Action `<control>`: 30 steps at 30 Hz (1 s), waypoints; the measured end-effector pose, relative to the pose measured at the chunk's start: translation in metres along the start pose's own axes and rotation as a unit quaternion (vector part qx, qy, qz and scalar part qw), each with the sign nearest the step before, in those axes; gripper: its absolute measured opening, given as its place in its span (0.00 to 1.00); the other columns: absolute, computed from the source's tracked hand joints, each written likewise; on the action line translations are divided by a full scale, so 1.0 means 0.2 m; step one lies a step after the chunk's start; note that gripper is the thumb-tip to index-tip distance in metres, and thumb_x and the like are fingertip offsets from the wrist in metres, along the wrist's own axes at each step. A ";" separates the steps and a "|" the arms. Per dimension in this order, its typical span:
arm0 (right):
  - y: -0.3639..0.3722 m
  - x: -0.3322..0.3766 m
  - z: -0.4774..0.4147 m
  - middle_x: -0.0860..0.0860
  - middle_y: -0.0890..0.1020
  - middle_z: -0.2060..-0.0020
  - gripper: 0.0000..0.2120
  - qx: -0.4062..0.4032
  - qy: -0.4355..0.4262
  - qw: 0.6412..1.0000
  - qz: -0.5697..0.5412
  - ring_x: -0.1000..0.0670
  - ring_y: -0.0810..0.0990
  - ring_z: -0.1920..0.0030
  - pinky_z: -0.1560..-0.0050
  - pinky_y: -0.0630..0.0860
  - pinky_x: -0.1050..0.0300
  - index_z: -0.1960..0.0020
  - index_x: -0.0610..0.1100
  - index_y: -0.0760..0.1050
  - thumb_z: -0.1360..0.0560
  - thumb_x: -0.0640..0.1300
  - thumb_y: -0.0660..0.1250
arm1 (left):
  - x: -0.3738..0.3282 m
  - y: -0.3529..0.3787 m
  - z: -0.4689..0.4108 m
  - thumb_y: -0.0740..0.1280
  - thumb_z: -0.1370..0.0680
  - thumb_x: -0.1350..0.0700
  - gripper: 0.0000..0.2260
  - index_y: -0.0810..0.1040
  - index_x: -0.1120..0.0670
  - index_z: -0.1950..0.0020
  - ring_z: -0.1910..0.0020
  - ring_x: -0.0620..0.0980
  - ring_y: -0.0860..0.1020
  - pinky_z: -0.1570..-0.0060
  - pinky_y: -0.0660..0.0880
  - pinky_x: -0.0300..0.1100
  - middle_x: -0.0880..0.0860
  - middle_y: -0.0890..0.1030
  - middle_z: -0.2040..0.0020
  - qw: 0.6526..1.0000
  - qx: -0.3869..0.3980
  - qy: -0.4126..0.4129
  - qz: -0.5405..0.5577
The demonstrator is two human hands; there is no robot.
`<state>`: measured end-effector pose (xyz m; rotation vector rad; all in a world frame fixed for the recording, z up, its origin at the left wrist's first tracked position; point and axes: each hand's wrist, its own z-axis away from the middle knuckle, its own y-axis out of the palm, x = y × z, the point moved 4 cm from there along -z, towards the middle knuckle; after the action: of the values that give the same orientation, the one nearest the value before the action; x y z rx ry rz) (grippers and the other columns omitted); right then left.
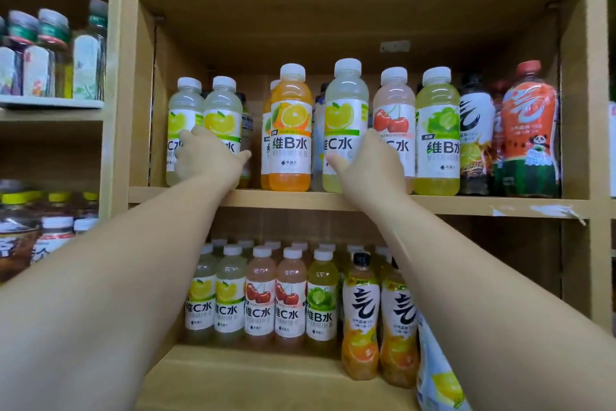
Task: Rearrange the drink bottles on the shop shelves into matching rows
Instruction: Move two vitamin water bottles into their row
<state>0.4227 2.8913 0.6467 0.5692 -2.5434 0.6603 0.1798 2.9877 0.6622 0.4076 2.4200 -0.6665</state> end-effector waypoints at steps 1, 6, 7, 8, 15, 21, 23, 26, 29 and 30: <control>-0.03 0.00 0.02 0.49 0.77 0.51 0.20 -0.003 -0.005 1.000 -0.010 0.45 0.76 0.49 0.53 0.70 0.52 0.42 0.43 0.70 0.22 0.56 0.72 | 0.00 0.00 0.00 0.77 0.29 0.38 0.40 0.67 0.61 0.28 0.33 0.63 0.74 0.39 0.74 0.57 0.60 0.70 0.30 1.000 0.002 -0.008 0.003; -0.17 -0.01 0.13 0.51 0.83 0.49 0.18 -0.027 -0.046 0.996 -0.077 0.46 0.81 0.48 0.46 0.80 0.44 0.42 0.48 0.74 0.24 0.56 0.74 | 0.00 -0.01 0.01 0.75 0.25 0.43 0.34 0.67 0.62 0.29 0.33 0.63 0.75 0.41 0.74 0.58 0.61 0.70 0.31 1.000 -0.009 0.000 0.016; -0.19 -0.01 0.17 0.53 0.83 0.49 0.17 -0.029 -0.055 0.993 -0.096 0.48 0.82 0.47 0.46 0.80 0.45 0.42 0.49 0.75 0.24 0.55 0.75 | 0.00 -0.02 0.03 0.75 0.25 0.44 0.34 0.67 0.63 0.30 0.34 0.64 0.74 0.40 0.74 0.58 0.61 0.71 0.31 1.000 -0.020 0.004 0.020; -0.22 -0.01 0.20 0.55 0.83 0.49 0.16 -0.029 -0.061 0.991 -0.115 0.50 0.82 0.48 0.46 0.81 0.46 0.41 0.50 0.75 0.24 0.55 0.75 | 0.01 -0.03 0.04 0.75 0.25 0.44 0.33 0.68 0.63 0.30 0.34 0.64 0.74 0.40 0.74 0.58 0.62 0.71 0.32 0.999 -0.034 0.008 0.025; -0.30 -0.04 0.46 0.60 0.86 0.47 0.18 0.011 -0.072 0.962 -0.263 0.60 0.84 0.46 0.44 0.83 0.52 0.37 0.55 0.78 0.25 0.49 0.76 | 0.07 -0.27 0.17 0.74 0.26 0.43 0.27 0.74 0.59 0.36 0.40 0.61 0.75 0.47 0.73 0.52 0.60 0.74 0.38 0.986 -0.091 0.087 0.113; -0.22 -0.15 0.79 0.66 0.85 0.46 0.25 0.056 -0.062 0.944 -0.318 0.67 0.82 0.45 0.47 0.79 0.68 0.34 0.57 0.76 0.27 0.43 0.79 | 0.32 -0.50 0.42 0.75 0.31 0.40 0.22 0.80 0.52 0.45 0.46 0.53 0.78 0.51 0.75 0.46 0.55 0.80 0.45 0.965 -0.100 0.101 0.221; -0.13 -0.21 0.90 0.69 0.83 0.44 0.29 0.081 -0.044 0.945 -0.313 0.67 0.81 0.42 0.44 0.80 0.66 0.31 0.58 0.74 0.29 0.46 0.79 | 0.46 -0.51 0.55 0.76 0.32 0.39 0.21 0.78 0.48 0.45 0.47 0.52 0.79 0.51 0.79 0.49 0.53 0.80 0.46 0.962 -0.088 0.089 0.241; 0.06 -0.29 0.99 0.69 0.82 0.42 0.33 0.116 -0.016 0.945 -0.305 0.66 0.80 0.39 0.39 0.78 0.60 0.27 0.56 0.73 0.29 0.47 0.80 | 0.67 -0.42 0.79 0.79 0.29 0.49 0.19 0.77 0.51 0.43 0.49 0.45 0.71 0.55 0.67 0.37 0.51 0.76 0.47 0.973 -0.064 0.072 0.210; 0.28 -0.35 1.07 0.74 0.80 0.43 0.35 0.136 0.009 0.947 -0.291 0.71 0.77 0.39 0.38 0.76 0.67 0.28 0.60 0.70 0.30 0.46 0.81 | 0.87 -0.24 0.96 0.81 0.32 0.53 0.24 0.78 0.55 0.39 0.48 0.46 0.71 0.49 0.65 0.39 0.50 0.75 0.48 0.980 -0.042 0.055 0.184; 0.35 -0.37 1.09 0.77 0.78 0.43 0.36 0.144 0.012 0.949 -0.281 0.73 0.75 0.39 0.39 0.75 0.70 0.28 0.62 0.68 0.30 0.46 0.81 | 0.94 -0.18 1.00 0.82 0.33 0.55 0.26 0.78 0.56 0.38 0.48 0.47 0.72 0.48 0.67 0.41 0.50 0.74 0.49 0.982 -0.030 0.042 0.181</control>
<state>0.3804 2.8518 0.4123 1.3099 -2.1098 0.8093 0.1102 2.8739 0.4196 0.8394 2.3479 -0.4214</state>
